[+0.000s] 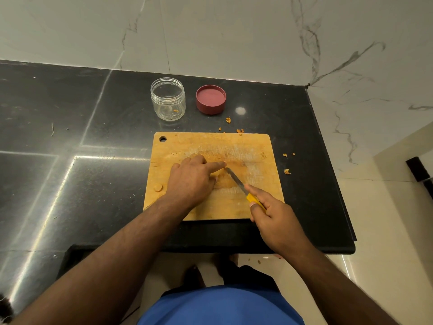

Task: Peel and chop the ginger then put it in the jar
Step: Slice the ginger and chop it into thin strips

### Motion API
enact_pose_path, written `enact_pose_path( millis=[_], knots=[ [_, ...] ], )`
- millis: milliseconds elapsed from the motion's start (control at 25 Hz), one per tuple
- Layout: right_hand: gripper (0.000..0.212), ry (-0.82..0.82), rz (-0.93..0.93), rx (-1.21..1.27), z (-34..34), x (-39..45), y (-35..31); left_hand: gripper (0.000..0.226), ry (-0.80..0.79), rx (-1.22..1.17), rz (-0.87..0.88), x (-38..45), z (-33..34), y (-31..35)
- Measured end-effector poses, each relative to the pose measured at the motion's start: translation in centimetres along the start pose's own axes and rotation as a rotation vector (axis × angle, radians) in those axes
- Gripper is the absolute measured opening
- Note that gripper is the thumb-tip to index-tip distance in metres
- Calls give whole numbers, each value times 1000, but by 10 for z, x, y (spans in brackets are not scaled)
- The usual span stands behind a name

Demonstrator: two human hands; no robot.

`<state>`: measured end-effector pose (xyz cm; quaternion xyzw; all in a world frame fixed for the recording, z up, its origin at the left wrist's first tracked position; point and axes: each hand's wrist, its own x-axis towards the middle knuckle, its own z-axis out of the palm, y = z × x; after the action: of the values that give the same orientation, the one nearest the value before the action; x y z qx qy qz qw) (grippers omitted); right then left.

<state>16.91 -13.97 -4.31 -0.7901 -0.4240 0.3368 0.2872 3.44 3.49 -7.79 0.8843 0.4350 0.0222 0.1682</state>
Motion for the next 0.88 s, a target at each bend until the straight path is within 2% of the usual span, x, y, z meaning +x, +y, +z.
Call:
enact_pose_path(
  millis=[280,520,880],
  knots=[
    [47,77,-35,-6,-4,-3,-4,44,17,-85,-45,0,0,0],
    [52,-47,-158,-131,16,-4,-12,34,78,-138,-81,-1,3,-2],
    [55,-72,-201,-283,32,5,-19,29,93,-181,-101,-1,3,1]
  ],
)
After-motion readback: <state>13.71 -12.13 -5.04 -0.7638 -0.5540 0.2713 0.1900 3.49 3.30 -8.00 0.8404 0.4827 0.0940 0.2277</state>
